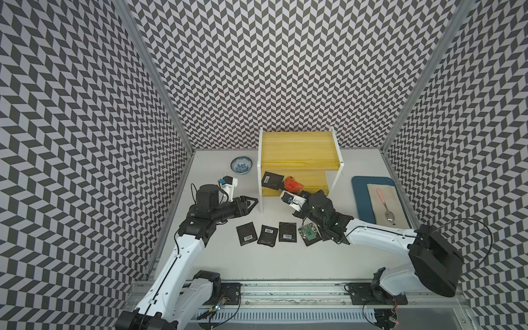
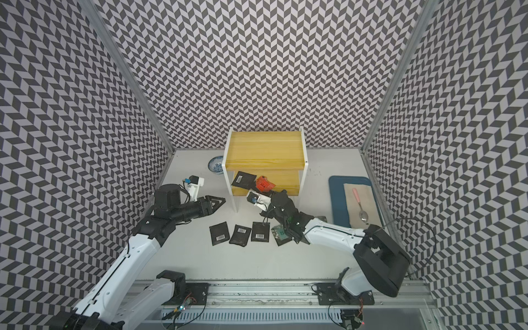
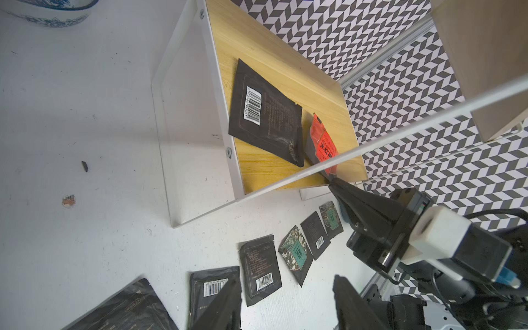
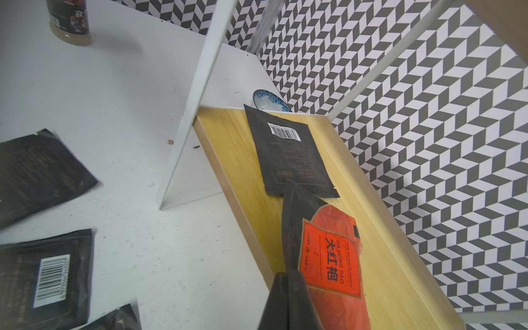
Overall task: Remove the tea bags from the shelf
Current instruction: Pick up the tea bag from the shelf.
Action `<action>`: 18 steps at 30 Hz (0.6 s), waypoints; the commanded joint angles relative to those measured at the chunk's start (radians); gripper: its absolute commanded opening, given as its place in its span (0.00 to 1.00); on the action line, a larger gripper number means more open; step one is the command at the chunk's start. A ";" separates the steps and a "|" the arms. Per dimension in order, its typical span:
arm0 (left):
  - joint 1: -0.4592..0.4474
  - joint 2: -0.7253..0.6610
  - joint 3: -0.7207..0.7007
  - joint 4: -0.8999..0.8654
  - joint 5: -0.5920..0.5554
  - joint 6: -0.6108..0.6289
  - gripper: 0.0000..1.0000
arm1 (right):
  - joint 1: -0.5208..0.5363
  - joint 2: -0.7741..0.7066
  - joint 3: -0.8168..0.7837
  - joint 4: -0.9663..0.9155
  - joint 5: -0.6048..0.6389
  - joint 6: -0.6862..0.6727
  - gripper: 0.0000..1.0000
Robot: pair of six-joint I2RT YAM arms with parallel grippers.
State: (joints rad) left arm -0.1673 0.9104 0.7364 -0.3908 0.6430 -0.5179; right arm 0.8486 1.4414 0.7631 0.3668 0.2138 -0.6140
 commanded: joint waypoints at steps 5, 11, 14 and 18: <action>0.008 -0.028 -0.005 0.038 0.013 -0.016 0.56 | 0.007 -0.133 -0.015 -0.006 0.033 0.048 0.01; 0.008 -0.054 -0.003 0.080 0.054 -0.033 0.57 | 0.012 -0.252 -0.026 -0.087 -0.022 0.083 0.00; 0.008 -0.075 -0.006 0.100 0.078 -0.040 0.58 | 0.016 -0.322 -0.030 -0.142 -0.059 0.133 0.00; 0.008 -0.101 -0.031 0.168 0.165 -0.077 0.60 | 0.029 -0.436 -0.064 -0.191 -0.160 0.202 0.00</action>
State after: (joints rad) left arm -0.1646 0.8310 0.7258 -0.2989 0.7280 -0.5720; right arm 0.8623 1.0729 0.7273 0.2131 0.1410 -0.4889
